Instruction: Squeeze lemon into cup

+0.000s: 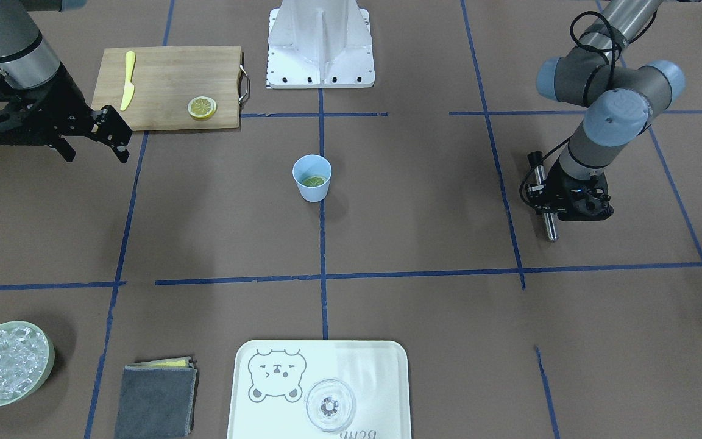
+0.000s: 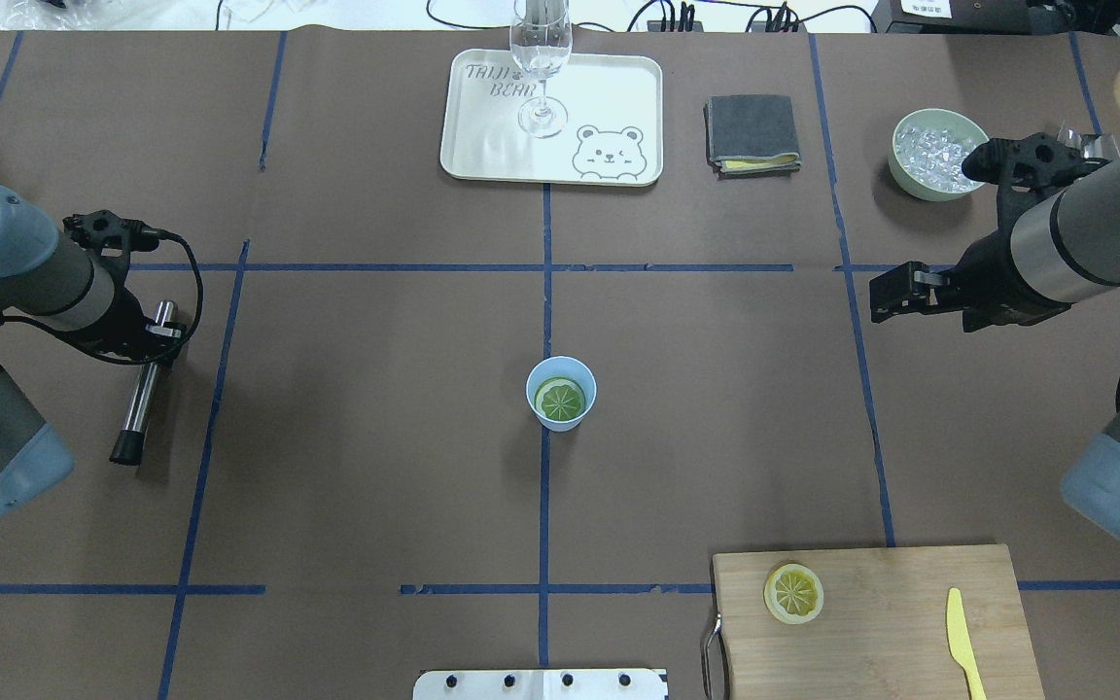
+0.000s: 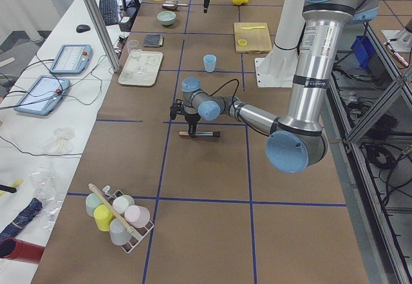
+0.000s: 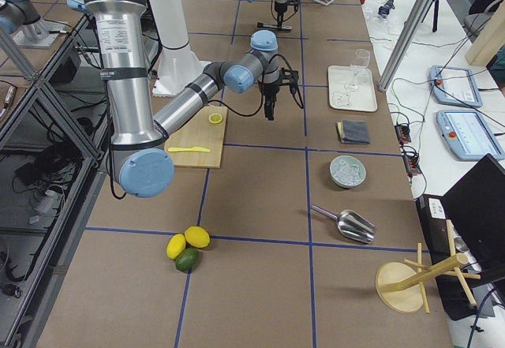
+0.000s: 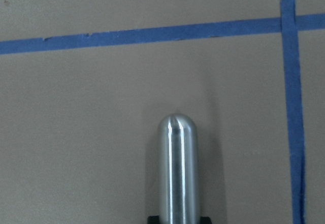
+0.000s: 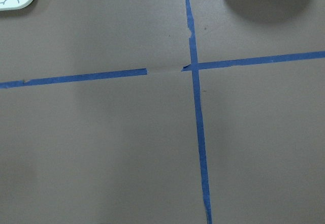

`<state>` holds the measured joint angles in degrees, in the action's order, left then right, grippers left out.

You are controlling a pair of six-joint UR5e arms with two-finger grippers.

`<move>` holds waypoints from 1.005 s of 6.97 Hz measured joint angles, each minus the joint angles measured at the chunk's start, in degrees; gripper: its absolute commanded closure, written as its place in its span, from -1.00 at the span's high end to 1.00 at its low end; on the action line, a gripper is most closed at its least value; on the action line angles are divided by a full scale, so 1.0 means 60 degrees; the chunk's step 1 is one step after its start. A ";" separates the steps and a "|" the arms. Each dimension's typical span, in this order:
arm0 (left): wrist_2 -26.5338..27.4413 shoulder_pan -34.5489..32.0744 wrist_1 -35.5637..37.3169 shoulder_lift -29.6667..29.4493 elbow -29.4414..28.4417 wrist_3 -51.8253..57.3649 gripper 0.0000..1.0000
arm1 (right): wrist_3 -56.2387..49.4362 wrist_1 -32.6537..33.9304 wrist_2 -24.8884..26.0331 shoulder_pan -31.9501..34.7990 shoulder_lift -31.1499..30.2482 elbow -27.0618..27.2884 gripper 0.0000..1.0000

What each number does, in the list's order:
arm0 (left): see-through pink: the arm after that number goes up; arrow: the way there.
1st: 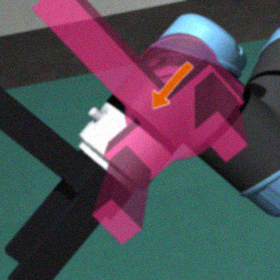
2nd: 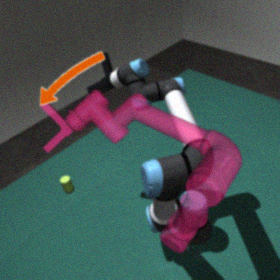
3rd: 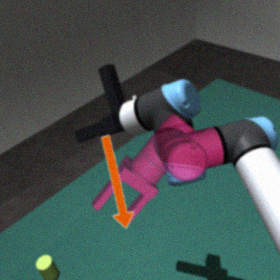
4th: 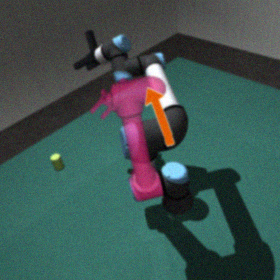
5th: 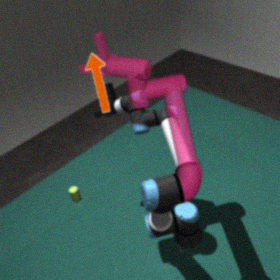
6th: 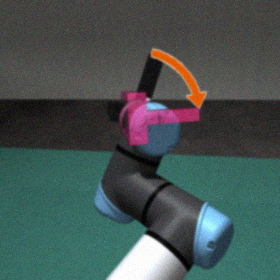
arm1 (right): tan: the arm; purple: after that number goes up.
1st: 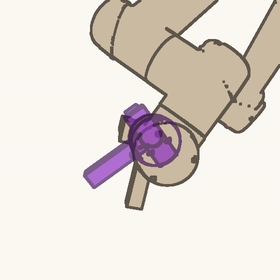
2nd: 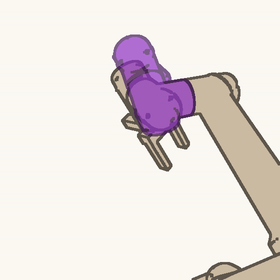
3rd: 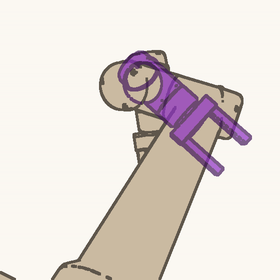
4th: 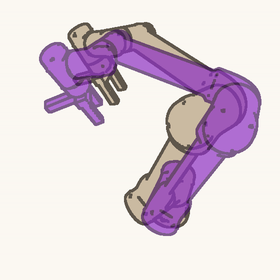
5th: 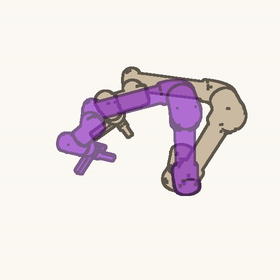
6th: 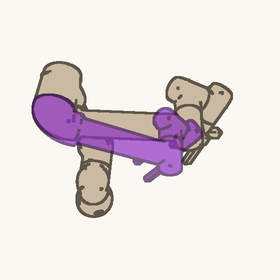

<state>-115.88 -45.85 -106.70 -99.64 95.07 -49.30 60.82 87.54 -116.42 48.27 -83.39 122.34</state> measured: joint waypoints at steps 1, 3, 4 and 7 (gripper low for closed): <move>0.0000 0.0003 0.0000 -0.0012 -0.0018 0.0019 0.11 | 0.0003 0.0000 -0.0007 0.0006 -0.0002 0.0014 1.00; 0.0003 0.0002 0.0000 -0.0035 -0.0065 0.0065 0.14 | 0.0026 0.0000 -0.0022 0.0011 -0.0032 0.0072 1.00; 0.0005 0.0001 0.0003 -0.0042 -0.0060 0.0078 0.50 | 0.0037 0.0000 -0.0029 0.0011 -0.0044 0.0100 1.00; 0.0007 -0.0071 0.0037 0.0018 0.0453 0.0095 1.00 | 0.0060 0.0000 -0.0047 0.0027 -0.0072 0.0157 1.00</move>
<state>-115.84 -46.28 -106.48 -99.53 97.79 -48.73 61.18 87.54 -116.71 48.43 -83.83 123.28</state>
